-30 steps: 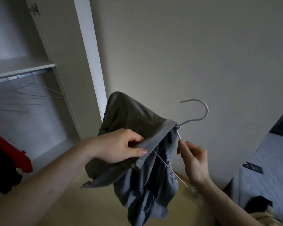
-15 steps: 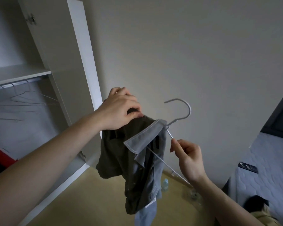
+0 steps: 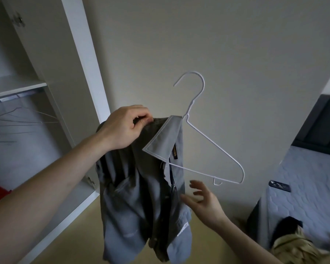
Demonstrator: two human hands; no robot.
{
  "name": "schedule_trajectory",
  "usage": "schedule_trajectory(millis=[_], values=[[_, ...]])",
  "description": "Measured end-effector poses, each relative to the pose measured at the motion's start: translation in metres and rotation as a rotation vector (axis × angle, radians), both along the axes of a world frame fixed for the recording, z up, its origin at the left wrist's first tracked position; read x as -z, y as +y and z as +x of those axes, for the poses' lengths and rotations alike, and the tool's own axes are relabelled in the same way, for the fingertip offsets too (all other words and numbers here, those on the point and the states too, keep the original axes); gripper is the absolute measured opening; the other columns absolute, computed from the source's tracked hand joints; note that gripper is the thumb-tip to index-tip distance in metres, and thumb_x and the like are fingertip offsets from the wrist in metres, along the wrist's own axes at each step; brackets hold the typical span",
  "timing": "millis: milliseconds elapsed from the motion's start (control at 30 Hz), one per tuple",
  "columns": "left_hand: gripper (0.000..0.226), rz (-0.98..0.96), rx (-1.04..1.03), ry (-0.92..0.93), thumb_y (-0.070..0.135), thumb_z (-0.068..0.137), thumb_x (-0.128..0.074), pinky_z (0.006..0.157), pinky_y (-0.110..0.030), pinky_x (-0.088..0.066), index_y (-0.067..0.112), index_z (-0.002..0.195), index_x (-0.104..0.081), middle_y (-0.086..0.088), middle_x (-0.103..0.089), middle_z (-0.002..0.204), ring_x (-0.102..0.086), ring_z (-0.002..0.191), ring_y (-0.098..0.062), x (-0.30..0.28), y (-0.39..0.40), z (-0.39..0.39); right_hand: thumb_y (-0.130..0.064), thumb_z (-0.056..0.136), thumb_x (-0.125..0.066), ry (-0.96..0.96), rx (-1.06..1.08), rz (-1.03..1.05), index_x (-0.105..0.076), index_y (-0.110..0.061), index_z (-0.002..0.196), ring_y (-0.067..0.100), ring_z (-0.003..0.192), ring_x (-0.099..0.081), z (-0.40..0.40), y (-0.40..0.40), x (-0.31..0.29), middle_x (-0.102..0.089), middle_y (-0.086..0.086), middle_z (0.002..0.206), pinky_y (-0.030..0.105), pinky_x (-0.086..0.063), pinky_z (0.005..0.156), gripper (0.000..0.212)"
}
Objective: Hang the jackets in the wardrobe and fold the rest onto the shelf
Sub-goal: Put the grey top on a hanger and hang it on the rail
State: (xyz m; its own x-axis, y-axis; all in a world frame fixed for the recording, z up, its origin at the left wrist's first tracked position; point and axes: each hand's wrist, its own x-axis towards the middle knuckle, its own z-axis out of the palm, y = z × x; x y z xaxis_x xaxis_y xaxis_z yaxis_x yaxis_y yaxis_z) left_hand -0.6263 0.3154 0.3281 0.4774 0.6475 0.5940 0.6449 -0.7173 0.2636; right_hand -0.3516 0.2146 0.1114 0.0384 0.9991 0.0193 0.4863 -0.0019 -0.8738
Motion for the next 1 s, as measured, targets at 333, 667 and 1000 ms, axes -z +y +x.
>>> schedule_trajectory(millis=[333, 667, 1000], values=[[0.010, -0.078, -0.072, 0.072, 0.030, 0.099, -0.062, 0.073, -0.037, -0.053, 0.028, 0.090, -0.067, 0.015, -0.067, 0.087, -0.063, 0.082, -0.010, -0.003, -0.011, -0.036, -0.010, 0.095, -0.071, 0.038, 0.113, 0.050, -0.062, 0.000, 0.063, 0.008, 0.063, -0.042, 0.052, 0.072, 0.012, -0.046, -0.004, 0.059, 0.032, -0.033, 0.060, 0.035], [0.020, -0.192, -0.437, 0.156, 0.039, 0.097, -0.064, 0.070, -0.036, -0.051, 0.026, 0.082, -0.069, 0.012, -0.064, 0.079, -0.059, 0.075, -0.013, 0.046, 0.008, -0.053, -0.031, 0.093, -0.076, 0.050, 0.109, 0.334, -0.082, -0.027, 0.079, 0.009, 0.075, -0.072, 0.080, 0.091, -0.147, -0.077, -0.009, 0.075, 0.027, -0.054, 0.064, 0.016], [0.017, -0.253, -0.501, -0.245, 0.034, 0.096, -0.058, 0.060, -0.031, -0.045, 0.032, 0.082, -0.067, 0.015, -0.065, 0.071, -0.062, 0.067, -0.014, 0.054, 0.040, -0.013, -0.031, 0.098, -0.068, -0.309, -0.702, 0.267, -0.067, -0.016, 0.089, 0.005, 0.073, -0.066, -0.007, 0.059, -0.167, -0.068, -0.004, 0.080, 0.036, -0.055, 0.072, 0.017]])
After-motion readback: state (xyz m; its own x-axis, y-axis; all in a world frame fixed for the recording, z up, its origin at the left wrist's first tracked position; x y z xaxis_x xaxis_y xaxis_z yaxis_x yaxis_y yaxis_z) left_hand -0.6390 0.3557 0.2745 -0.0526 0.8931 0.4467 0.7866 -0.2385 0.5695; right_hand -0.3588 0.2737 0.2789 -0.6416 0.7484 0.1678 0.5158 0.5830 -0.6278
